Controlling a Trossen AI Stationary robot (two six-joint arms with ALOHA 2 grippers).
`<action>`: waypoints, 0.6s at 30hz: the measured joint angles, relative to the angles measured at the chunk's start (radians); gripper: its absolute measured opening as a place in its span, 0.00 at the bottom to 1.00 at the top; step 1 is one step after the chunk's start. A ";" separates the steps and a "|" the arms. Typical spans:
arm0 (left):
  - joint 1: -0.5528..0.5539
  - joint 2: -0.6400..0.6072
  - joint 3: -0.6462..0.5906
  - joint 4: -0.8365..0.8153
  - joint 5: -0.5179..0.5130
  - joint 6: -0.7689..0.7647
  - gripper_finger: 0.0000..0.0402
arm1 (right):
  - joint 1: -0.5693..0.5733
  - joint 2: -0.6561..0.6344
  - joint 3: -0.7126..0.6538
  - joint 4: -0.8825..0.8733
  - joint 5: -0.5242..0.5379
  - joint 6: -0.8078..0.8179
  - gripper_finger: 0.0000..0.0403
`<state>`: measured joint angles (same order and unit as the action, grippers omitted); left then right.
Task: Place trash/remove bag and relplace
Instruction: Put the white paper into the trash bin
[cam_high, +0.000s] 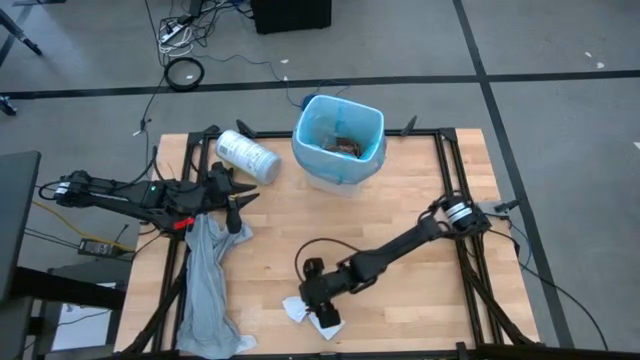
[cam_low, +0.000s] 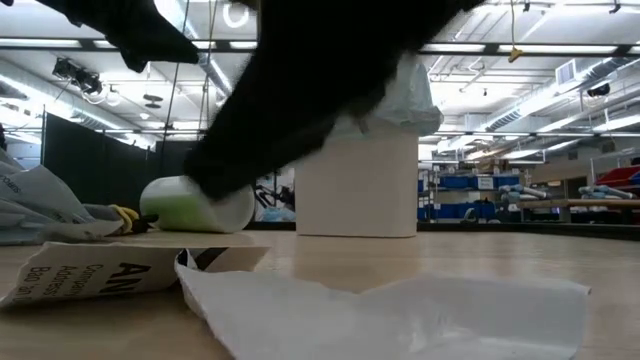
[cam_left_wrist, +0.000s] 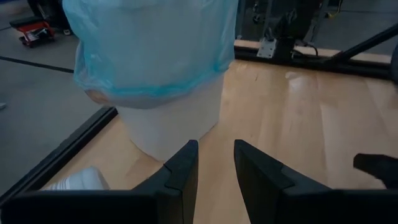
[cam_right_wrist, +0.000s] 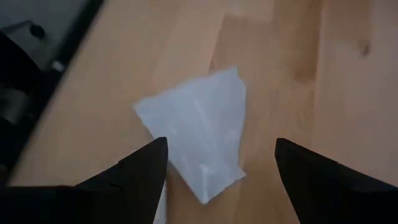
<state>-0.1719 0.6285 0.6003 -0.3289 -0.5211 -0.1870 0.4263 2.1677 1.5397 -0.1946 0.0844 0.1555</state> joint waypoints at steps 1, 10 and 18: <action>0.000 0.000 0.000 -0.007 0.000 0.000 0.28 | 0.000 0.017 0.000 0.012 0.001 0.000 0.71; 0.000 0.000 0.000 -0.034 0.002 0.000 0.28 | 0.011 0.101 0.009 0.001 0.053 0.025 0.68; 0.000 0.000 0.000 -0.041 0.002 0.001 0.28 | -0.002 0.114 0.006 0.000 0.142 0.101 0.19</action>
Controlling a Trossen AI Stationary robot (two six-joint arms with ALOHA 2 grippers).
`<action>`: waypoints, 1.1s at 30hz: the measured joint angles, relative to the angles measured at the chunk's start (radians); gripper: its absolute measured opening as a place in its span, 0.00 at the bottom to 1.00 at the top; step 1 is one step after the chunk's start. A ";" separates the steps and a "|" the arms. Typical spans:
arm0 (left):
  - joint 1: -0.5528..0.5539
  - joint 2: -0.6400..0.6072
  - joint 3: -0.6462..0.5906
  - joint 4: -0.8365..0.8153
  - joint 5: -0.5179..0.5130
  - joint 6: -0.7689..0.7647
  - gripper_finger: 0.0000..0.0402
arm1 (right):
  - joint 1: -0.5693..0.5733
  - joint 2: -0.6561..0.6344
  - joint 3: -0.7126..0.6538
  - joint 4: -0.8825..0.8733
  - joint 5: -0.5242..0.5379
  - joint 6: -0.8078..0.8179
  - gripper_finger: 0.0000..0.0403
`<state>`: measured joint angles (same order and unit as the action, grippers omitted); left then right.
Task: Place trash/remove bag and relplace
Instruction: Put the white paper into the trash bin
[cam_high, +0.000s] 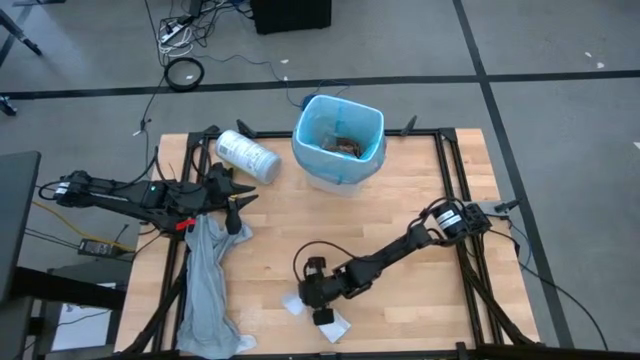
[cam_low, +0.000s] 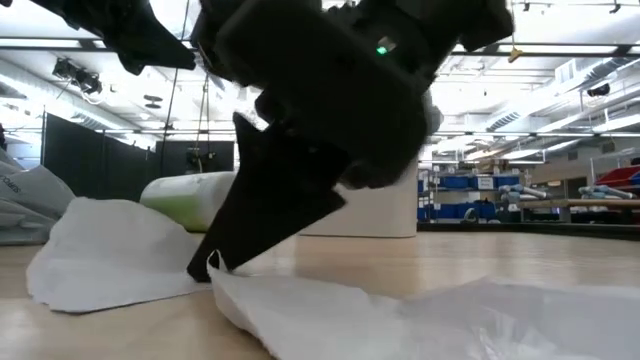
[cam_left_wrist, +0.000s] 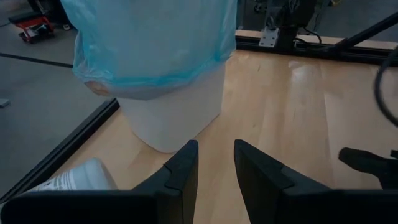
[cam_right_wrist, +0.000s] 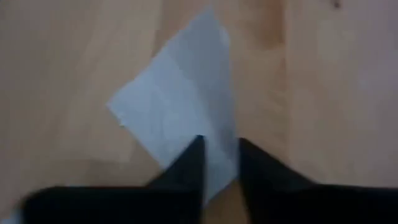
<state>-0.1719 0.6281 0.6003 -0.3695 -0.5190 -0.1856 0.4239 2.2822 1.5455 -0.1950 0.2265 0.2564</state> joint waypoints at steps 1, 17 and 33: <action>0.000 0.000 0.000 0.000 0.000 0.000 0.28 | -0.007 -0.003 0.005 -0.001 0.001 0.023 0.11; 0.000 0.000 0.000 0.003 0.000 0.002 0.28 | -0.101 -0.133 0.331 -0.368 0.243 -0.099 0.00; 0.000 0.000 0.000 0.009 -0.001 -0.003 0.28 | -0.335 -0.488 0.471 -0.792 0.676 -0.493 0.00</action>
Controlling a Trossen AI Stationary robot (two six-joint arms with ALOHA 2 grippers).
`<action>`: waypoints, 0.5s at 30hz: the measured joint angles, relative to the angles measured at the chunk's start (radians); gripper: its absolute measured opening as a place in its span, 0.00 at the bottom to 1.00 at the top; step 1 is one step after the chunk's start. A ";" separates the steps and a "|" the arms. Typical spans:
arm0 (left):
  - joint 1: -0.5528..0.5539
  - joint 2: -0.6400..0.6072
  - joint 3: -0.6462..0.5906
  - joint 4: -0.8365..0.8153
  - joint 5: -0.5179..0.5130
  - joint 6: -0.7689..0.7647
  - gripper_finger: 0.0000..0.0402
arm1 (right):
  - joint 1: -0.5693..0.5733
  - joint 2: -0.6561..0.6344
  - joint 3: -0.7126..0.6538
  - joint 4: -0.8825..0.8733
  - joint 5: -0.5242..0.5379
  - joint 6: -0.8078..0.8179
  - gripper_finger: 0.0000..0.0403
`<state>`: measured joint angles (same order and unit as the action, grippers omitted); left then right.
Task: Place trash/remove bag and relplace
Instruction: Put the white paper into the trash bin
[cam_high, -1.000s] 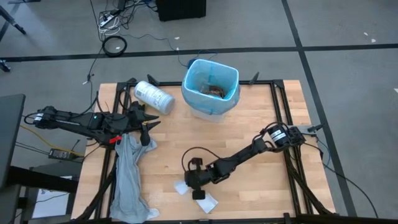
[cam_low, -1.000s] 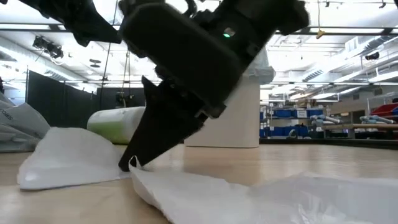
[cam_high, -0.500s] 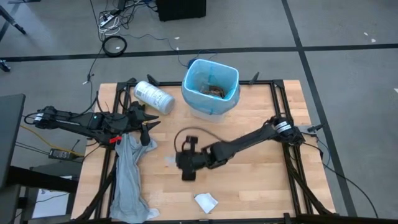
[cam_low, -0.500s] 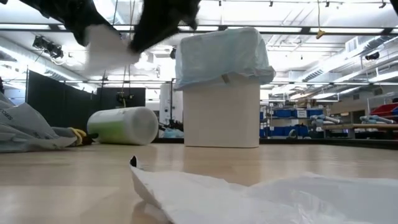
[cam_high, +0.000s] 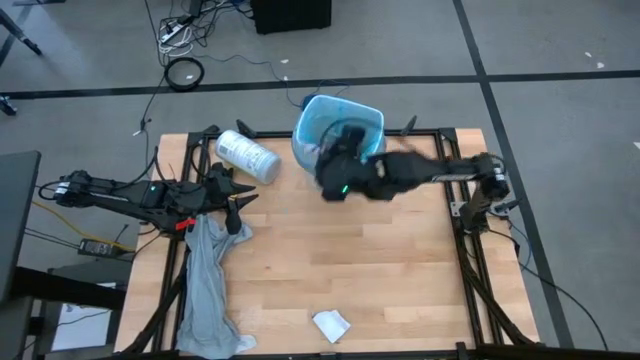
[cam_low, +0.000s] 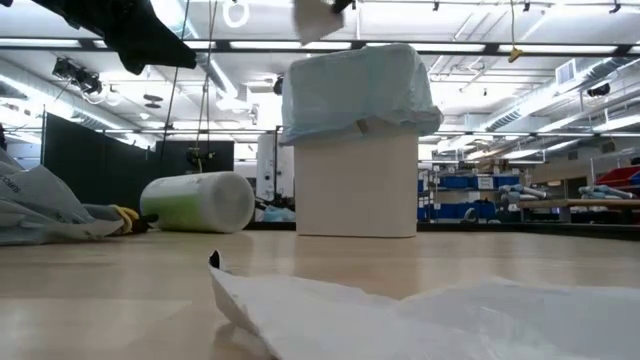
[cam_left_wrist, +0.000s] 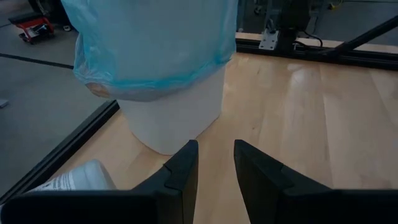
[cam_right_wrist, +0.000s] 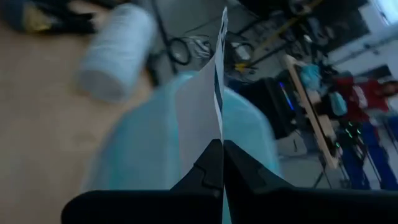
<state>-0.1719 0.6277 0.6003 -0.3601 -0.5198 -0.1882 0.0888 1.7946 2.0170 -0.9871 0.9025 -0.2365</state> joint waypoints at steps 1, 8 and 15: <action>0.000 0.000 0.000 0.000 0.000 -0.003 0.28 | -0.024 -0.027 0.000 0.000 0.000 -0.002 0.00; 0.000 0.000 0.000 0.004 0.000 -0.006 0.28 | -0.222 -0.159 0.001 -0.005 -0.129 0.047 0.00; 0.000 0.000 0.000 0.004 0.000 -0.007 0.28 | -0.343 -0.165 -0.001 -0.036 -0.387 0.111 0.04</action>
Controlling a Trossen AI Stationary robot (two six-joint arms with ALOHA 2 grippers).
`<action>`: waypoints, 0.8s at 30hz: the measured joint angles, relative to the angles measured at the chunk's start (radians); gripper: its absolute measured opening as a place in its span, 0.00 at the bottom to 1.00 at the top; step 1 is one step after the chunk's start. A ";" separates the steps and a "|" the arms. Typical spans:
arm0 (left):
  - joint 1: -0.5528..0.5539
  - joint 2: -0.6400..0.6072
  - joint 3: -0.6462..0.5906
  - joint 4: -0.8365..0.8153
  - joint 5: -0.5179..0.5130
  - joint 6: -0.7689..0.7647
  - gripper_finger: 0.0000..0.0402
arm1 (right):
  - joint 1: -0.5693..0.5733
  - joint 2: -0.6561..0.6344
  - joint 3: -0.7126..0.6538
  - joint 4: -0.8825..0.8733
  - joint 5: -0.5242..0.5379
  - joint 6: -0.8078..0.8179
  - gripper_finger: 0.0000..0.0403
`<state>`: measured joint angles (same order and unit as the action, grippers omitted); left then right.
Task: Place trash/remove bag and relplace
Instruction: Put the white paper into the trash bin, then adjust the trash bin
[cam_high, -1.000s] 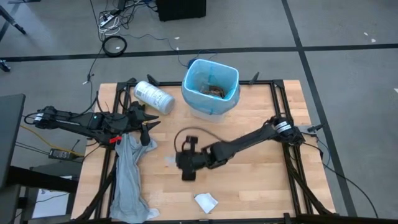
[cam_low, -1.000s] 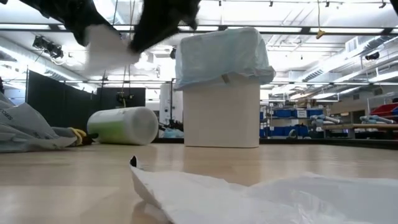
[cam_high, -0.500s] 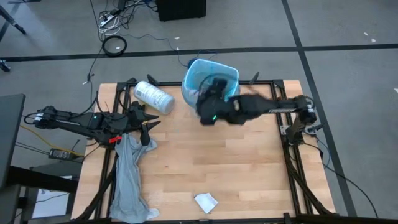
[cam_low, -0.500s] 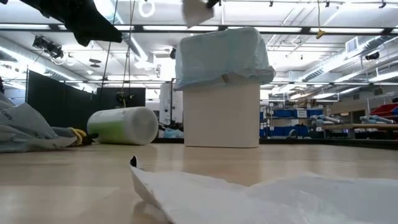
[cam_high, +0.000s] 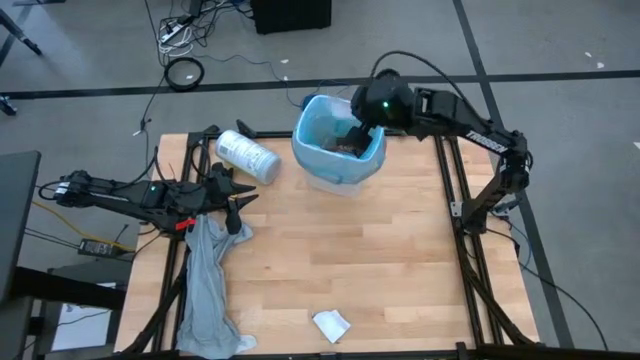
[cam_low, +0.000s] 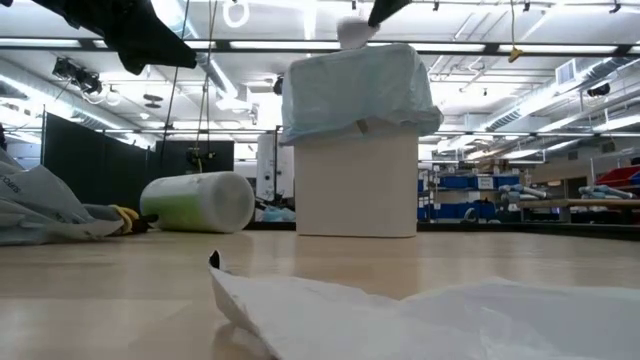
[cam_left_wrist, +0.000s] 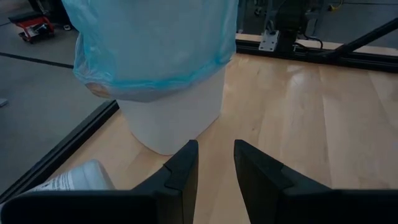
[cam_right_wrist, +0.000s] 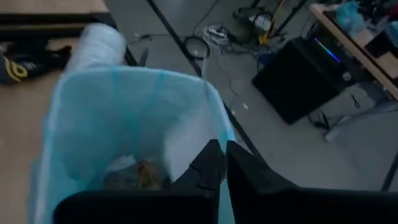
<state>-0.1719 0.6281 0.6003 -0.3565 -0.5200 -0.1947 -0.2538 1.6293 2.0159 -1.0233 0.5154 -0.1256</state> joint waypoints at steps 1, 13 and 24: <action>0.000 0.000 0.000 0.000 0.000 0.000 0.28 | -0.008 0.004 0.000 -0.007 0.002 0.000 0.06; 0.000 0.000 0.000 -0.002 -0.001 0.000 0.28 | -0.044 0.012 -0.029 -0.096 -0.429 0.126 0.33; 0.000 0.000 0.000 -0.009 -0.007 0.004 0.28 | 0.393 0.019 -0.520 0.386 -0.717 0.407 0.42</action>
<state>-0.1719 0.6285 0.6003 -0.3652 -0.5274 -0.1909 0.1394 1.6481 1.4956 -0.6370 -0.2014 0.2813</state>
